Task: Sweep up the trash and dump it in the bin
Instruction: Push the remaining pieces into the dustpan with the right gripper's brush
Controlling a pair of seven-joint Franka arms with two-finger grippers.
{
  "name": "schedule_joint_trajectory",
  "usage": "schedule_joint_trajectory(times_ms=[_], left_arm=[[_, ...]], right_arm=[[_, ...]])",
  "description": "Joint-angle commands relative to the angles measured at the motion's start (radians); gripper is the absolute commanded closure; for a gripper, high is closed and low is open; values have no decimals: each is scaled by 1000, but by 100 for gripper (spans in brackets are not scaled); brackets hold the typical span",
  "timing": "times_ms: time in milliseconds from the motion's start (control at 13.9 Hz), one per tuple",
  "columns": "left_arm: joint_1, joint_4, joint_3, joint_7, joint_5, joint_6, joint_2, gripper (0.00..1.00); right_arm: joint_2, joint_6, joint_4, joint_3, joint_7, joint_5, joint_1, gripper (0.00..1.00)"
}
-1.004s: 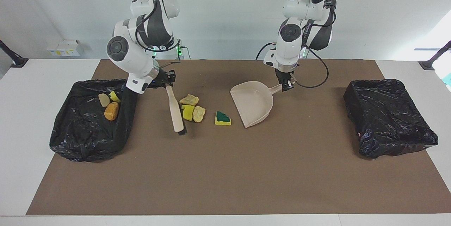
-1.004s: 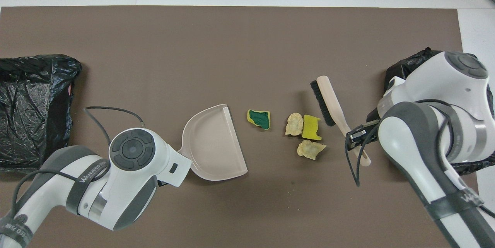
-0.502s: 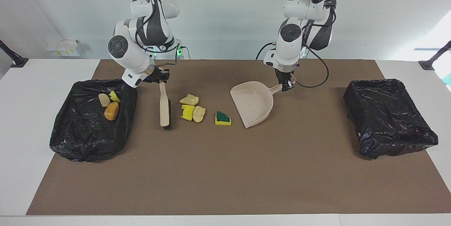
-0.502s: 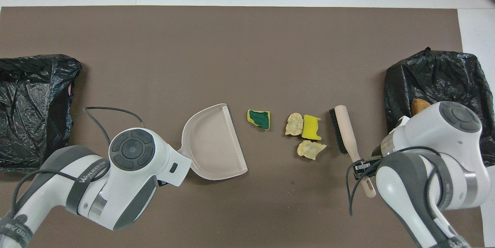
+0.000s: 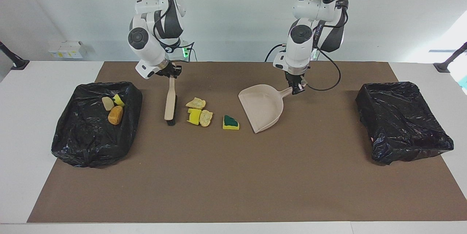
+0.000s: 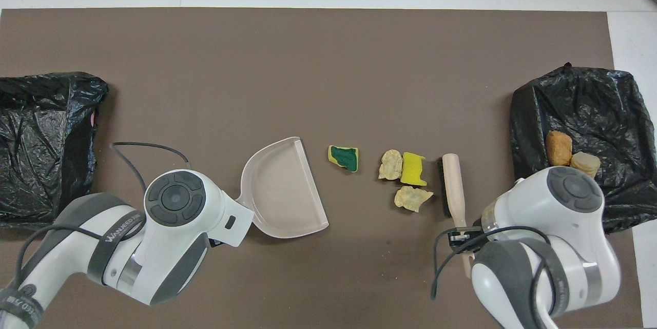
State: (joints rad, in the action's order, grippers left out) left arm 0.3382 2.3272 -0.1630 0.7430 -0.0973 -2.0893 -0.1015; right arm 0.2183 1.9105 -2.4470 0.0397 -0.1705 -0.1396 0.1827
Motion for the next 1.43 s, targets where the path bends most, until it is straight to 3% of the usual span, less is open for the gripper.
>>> schedule_joint_trajectory(times_ms=[0, 143, 574, 1004, 1363], left_arm=[[10, 23, 11, -27, -16, -31, -9, 100], [10, 23, 11, -27, -16, -31, -9, 100], [13, 23, 11, -30, -16, -28, -9, 100], [10, 23, 11, -30, -16, -28, -9, 100], [8, 24, 11, -30, -15, -28, -10, 100]], right_arm=[[-16, 74, -18, 2, -35, 14, 21, 100], [-36, 97, -7, 2, -58, 14, 52, 100], [-233, 101, 201, 11, -349, -5, 144, 100], [-368, 82, 361, 19, -337, -17, 257, 100], [-340, 87, 349, 40, -108, -80, 354, 100]])
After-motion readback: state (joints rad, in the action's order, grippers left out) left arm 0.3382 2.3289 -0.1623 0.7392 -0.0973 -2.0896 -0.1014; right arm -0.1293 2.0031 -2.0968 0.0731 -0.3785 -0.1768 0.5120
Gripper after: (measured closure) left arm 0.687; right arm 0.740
